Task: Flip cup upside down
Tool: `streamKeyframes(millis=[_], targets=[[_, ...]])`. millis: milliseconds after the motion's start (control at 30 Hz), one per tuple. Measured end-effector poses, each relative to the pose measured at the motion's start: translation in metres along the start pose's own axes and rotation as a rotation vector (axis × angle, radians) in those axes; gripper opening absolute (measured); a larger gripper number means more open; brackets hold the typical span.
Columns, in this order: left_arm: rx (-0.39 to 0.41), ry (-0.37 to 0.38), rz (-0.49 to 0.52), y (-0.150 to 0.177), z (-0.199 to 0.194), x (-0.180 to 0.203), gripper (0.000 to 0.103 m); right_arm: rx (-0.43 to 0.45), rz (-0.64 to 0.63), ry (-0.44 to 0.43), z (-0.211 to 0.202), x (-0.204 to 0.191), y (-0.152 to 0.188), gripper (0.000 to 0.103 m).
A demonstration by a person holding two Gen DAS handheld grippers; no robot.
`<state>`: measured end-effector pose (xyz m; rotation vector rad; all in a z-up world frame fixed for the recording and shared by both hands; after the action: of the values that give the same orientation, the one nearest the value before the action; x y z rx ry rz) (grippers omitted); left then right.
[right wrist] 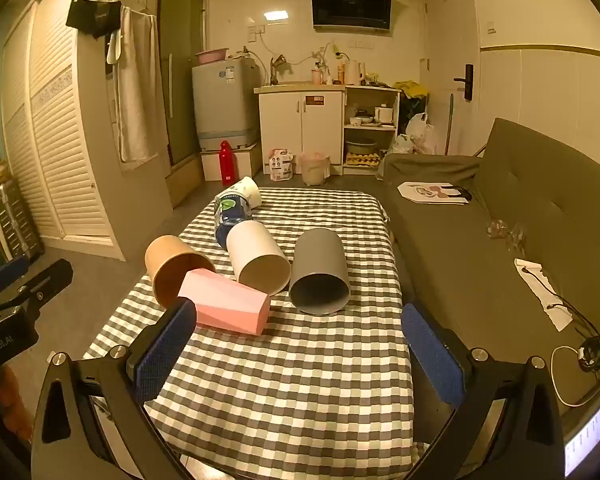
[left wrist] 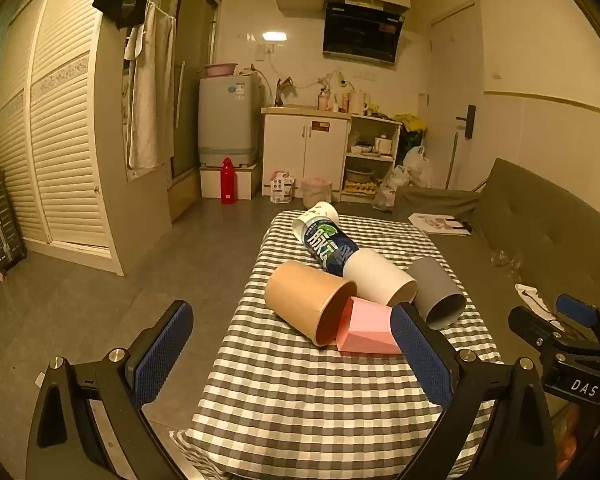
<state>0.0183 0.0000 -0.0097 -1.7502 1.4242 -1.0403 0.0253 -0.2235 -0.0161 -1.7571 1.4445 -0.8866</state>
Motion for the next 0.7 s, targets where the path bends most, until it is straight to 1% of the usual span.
streamKeyframes(millis=[233,267,500,533,600,700], targets=[[0.004,0.0,0.009,0.0006,0.0023,-0.0027,0.102,0.003,0.001,-0.001,-0.0032,-0.0018,0.0007,0.103],[0.002,-0.004,0.012,-0.0033,0.0016,0.0024,0.102,-0.004,0.008,-0.005,-0.0006,0.0003,0.0003,0.103],[0.007,-0.004,0.013,-0.0083,0.0003,-0.0006,0.102,-0.006,0.008,-0.003,-0.0019,0.0009,0.0027,0.103],[0.006,-0.006,0.023,-0.0023,-0.0002,0.0027,0.102,-0.006,0.009,-0.003,-0.0026,0.0011,0.0033,0.103],[0.007,-0.005,0.023,-0.0025,-0.0006,0.0024,0.102,-0.005,0.009,0.0,-0.001,-0.0021,0.0086,0.103],[0.008,-0.005,0.026,-0.0021,-0.0006,0.0028,0.102,-0.007,0.009,-0.001,-0.0012,-0.0021,0.008,0.103]])
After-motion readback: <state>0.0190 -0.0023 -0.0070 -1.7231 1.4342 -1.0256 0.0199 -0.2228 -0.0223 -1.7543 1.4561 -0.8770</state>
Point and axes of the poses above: each gripper's, at about its wrist camera, not at the fingertips, and z roughly the way its jaws point, x to its right, y to its underside, the point moved 2 cm from there along z, roughly the way its jaws point, and after that the axes turned 7 degrees about -z, right-handed, at the moved point
